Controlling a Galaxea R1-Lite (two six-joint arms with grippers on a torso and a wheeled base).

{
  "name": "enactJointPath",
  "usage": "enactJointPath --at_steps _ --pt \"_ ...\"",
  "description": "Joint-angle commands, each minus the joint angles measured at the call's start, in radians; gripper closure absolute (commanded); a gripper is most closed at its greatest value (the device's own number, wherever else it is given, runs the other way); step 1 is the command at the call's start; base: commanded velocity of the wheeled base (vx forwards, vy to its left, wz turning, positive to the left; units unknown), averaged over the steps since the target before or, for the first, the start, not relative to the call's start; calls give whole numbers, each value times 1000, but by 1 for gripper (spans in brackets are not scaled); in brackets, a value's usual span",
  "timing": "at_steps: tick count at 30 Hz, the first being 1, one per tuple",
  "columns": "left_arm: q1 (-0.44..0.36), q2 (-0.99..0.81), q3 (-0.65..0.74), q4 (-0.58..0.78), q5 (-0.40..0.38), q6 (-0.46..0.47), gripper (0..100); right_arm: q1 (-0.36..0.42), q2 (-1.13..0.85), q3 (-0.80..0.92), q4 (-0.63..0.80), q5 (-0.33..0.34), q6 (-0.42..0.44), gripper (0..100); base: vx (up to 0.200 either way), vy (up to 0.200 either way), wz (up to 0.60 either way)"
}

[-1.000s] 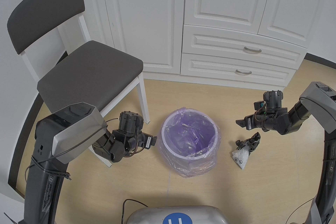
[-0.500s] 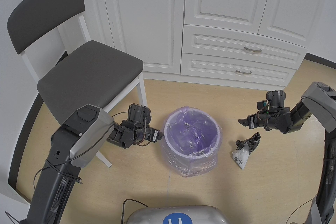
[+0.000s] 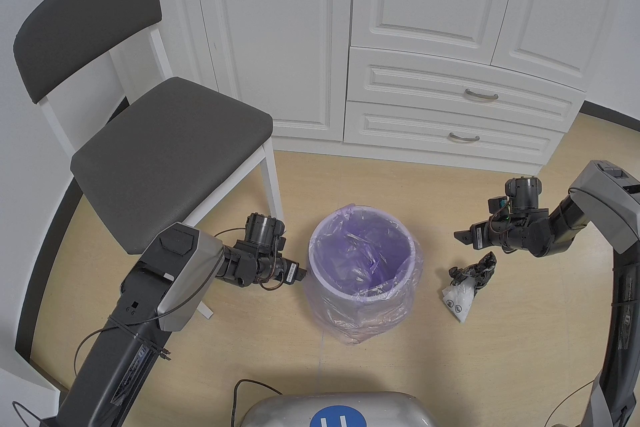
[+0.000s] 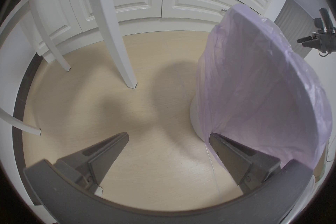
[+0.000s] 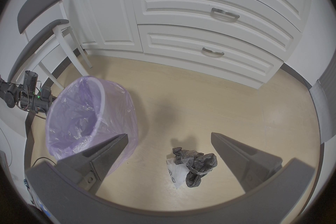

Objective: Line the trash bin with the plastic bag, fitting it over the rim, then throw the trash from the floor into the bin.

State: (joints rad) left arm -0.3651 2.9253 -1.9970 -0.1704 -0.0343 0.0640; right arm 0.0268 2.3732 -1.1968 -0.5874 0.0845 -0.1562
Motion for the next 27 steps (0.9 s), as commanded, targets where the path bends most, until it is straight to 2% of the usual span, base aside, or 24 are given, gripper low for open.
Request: enactJointPath --at_steps 1,8,12,15,18,22,23,24,27 --pt "3 20 -3 -4 2 -1 0 2 15 -1 -2 0 0 0 0 0 0" --pt "3 11 -3 -75 79 -46 0 4 6 5 -2 0 0 0 0 0 0" --pt "-6 -57 -3 -75 106 -128 0 2 -2 11 -5 0 0 0 0 0 0" --pt "-14 -127 57 -80 122 -173 0 -1 -22 17 -3 0 0 0 0 0 0" --pt "-20 -204 170 -115 125 -184 0 -2 -42 29 -3 0 0 0 0 0 0" --pt "-21 -304 405 -228 143 -176 0 -4 -81 57 -5 0 -2 0 0 0 0" --pt "-21 -304 405 -228 143 -176 0 -4 -81 57 -5 0 -2 0 0 0 0" --pt "-20 -354 529 -290 159 -174 0 -7 -100 66 -6 -5 -5 0 0 0 0" --pt "-21 -442 702 -383 168 -173 0 -18 -120 83 -14 -6 -13 0 0 0 0"
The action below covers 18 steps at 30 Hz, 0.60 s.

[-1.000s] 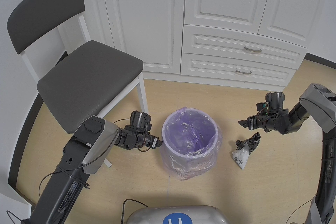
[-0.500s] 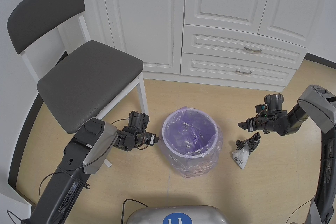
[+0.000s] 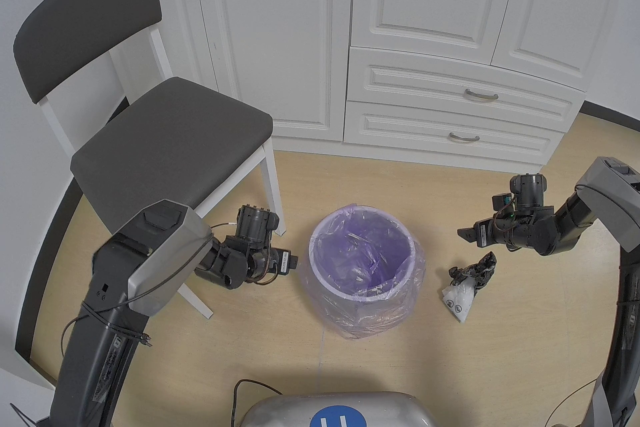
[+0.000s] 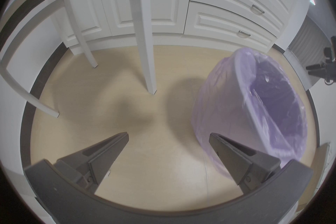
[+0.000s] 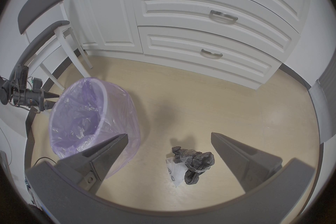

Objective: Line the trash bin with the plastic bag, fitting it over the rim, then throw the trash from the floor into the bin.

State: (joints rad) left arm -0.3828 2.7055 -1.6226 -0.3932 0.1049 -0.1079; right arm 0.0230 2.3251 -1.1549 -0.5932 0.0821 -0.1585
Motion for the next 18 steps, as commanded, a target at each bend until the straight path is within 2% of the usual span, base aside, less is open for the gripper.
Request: enactJointPath --at_steps 1,5,6,8,14,16,18 --pt "-5 -283 434 -213 29 14 0 -17 -89 50 -8 -4 -18 0 0 0 0" --pt "-16 -437 678 -325 32 68 0 -34 -119 67 -8 -4 -33 0 0 0 0" --pt "-28 -506 777 -377 39 80 0 -37 -133 70 0 -4 -38 0 0 0 0" --pt "-51 -598 902 -443 61 80 0 -37 -151 84 4 -4 -35 0 0 0 0" --pt "-99 -799 1144 -581 84 66 0 -37 -199 133 32 -7 -21 0 0 0 0" --pt "-123 -880 1228 -605 84 65 0 -46 -205 138 59 -13 47 0 0 0 0" --pt "-134 -949 1290 -615 82 57 0 -51 -216 153 90 -10 160 0 0 0 0"
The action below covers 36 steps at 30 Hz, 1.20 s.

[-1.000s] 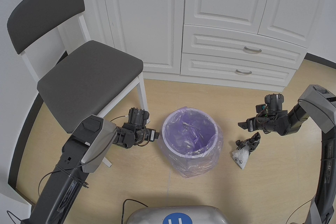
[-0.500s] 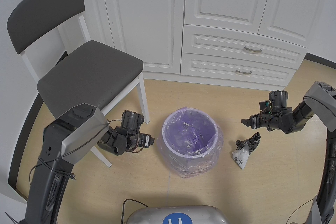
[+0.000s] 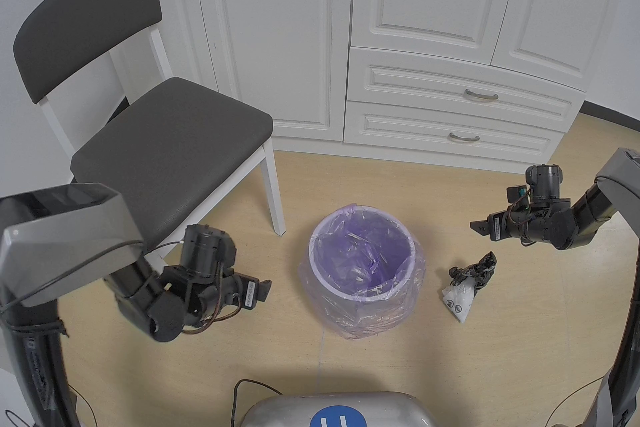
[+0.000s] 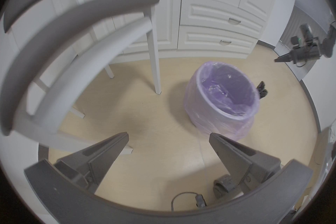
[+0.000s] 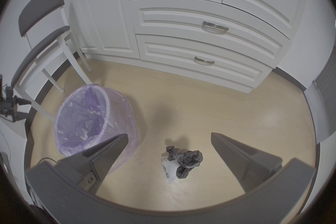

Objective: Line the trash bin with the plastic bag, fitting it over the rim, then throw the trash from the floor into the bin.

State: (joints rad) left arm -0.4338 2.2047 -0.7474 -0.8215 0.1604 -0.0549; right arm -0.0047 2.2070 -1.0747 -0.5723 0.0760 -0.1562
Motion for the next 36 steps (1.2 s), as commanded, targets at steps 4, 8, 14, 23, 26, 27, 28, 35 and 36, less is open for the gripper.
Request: enactJointPath --at_steps 4,8,14,23,26,27,28,35,36 --pt "-92 -569 490 -191 27 -71 0 -32 -86 42 157 7 257 0 0 0 0" --pt "-88 -718 513 -185 18 -140 0 -29 -16 -30 215 5 290 0 0 0 0" --pt "-79 -827 523 -179 28 -143 0 -26 102 -111 223 -5 322 0 0 0 0" --pt "-106 -931 559 -189 28 -134 0 -90 209 -218 262 5 325 0 0 0 0" --pt "-108 -941 562 -186 25 -134 0 -106 243 -248 262 7 325 0 0 0 0" --pt "-108 -941 560 -186 28 -135 0 -110 258 -258 262 7 325 0 0 0 0" --pt "-108 -942 560 -188 28 -134 0 -112 267 -264 262 7 325 0 0 0 0" --pt "-117 -973 556 -188 28 -120 0 -115 335 -314 266 4 340 0 0 0 0" --pt "-117 -977 557 -186 30 -103 0 -115 347 -327 267 -1 346 0 0 0 0"
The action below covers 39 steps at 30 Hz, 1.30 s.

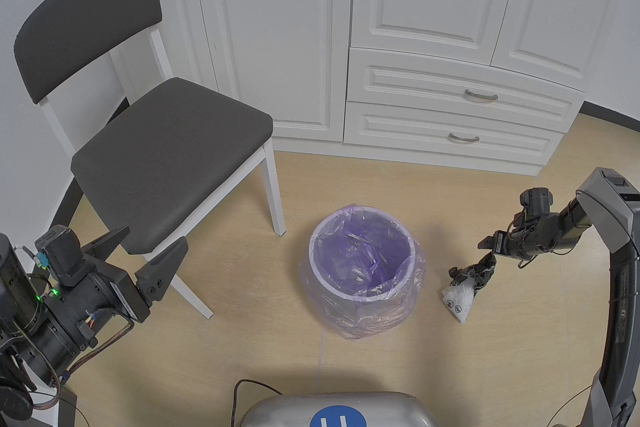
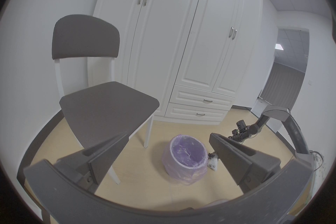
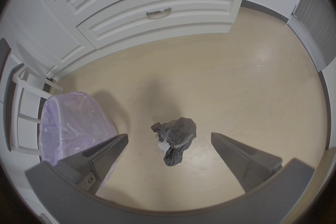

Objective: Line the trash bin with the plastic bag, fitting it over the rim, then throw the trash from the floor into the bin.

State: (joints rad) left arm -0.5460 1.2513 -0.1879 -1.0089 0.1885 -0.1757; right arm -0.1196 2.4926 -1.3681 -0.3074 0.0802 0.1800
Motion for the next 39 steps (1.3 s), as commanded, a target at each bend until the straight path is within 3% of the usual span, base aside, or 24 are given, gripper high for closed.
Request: enactJointPath --at_steps 1,9,14,20,25,35,39 --pt "-5 -29 2 1 2 44 0 0 80 -51 2 -8 15 0 0 0 0" --pt "-6 -99 24 9 3 165 0 5 132 -103 7 -14 19 0 0 0 0" --pt "-5 -154 18 12 3 191 0 3 169 -204 105 -22 64 0 0 0 0" --pt "-3 -181 13 12 5 211 0 12 270 -370 180 -178 78 0 0 0 0" --pt "-2 -177 18 12 5 214 0 23 305 -462 289 -191 82 0 0 0 0" --pt "-2 -173 21 13 5 214 0 55 305 -460 326 -189 79 0 0 0 0" --pt "-2 -176 22 13 5 216 0 58 305 -471 401 -189 76 0 0 0 0"
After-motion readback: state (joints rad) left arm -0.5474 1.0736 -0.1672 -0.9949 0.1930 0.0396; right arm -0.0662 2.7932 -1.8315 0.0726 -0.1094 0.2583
